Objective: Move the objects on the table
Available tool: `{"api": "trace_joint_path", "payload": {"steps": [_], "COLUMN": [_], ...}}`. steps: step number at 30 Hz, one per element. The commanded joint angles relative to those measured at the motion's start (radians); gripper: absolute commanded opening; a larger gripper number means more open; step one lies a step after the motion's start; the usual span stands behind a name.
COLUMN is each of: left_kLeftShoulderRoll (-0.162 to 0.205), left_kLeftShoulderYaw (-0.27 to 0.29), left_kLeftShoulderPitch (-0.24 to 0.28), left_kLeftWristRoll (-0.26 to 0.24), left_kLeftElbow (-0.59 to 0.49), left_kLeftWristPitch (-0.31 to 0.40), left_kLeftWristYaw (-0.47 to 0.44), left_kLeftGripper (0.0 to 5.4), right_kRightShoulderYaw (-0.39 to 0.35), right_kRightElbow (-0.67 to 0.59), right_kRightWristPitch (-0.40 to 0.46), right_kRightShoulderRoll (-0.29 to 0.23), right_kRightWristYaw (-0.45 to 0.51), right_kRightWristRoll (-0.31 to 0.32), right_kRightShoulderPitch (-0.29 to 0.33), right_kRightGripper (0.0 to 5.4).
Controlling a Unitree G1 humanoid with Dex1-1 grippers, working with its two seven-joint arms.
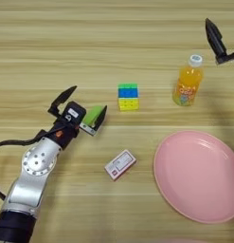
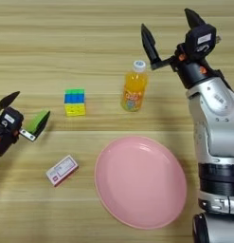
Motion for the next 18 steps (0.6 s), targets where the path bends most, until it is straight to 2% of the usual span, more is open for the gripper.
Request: {"api": "trace_joint_path", "payload": {"steps": [1, 4, 9, 12, 18], "left_kLeftShoulderRoll": [-0.013, -0.009, 0.015, 0.031, 0.054], "left_kLeftShoulderYaw": [0.010, 0.003, 0.026, 0.007, 0.002], "left_kLeftShoulderPitch": [-0.027, -0.043, -0.080, -0.110, -0.189], "left_kLeftWristRoll": [0.005, 0.048, 0.123, 0.186, 0.216], "left_kLeftElbow": [0.031, 0.078, 0.145, 0.204, 0.287], "left_kLeftWristPitch": [-0.003, -0.002, -0.006, 0.008, 0.017], "left_kLeftWristYaw": [0.021, 0.050, 0.133, 0.170, 0.174], "left_kLeftGripper": [5.37, 5.37, 5.37, 5.37, 5.37], "right_kRightShoulderYaw": [0.011, 0.015, 0.016, 0.017, 0.019], "right_kRightElbow": [0.009, 0.015, 0.015, 0.014, 0.011], "right_kRightWristPitch": [-0.003, -0.007, -0.004, -0.001, 0.001], "right_kRightShoulderRoll": [0.017, 0.025, 0.028, 0.030, 0.031], "right_kRightWristYaw": [-0.005, -0.005, -0.003, 0.000, 0.003], "right_kRightWristRoll": [-0.009, -0.011, -0.010, -0.006, -0.005], "right_kRightShoulderPitch": [0.014, 0.019, 0.024, 0.026, 0.027], "right_kRightGripper": [5.40, 5.40, 5.40, 5.40, 5.40]}}
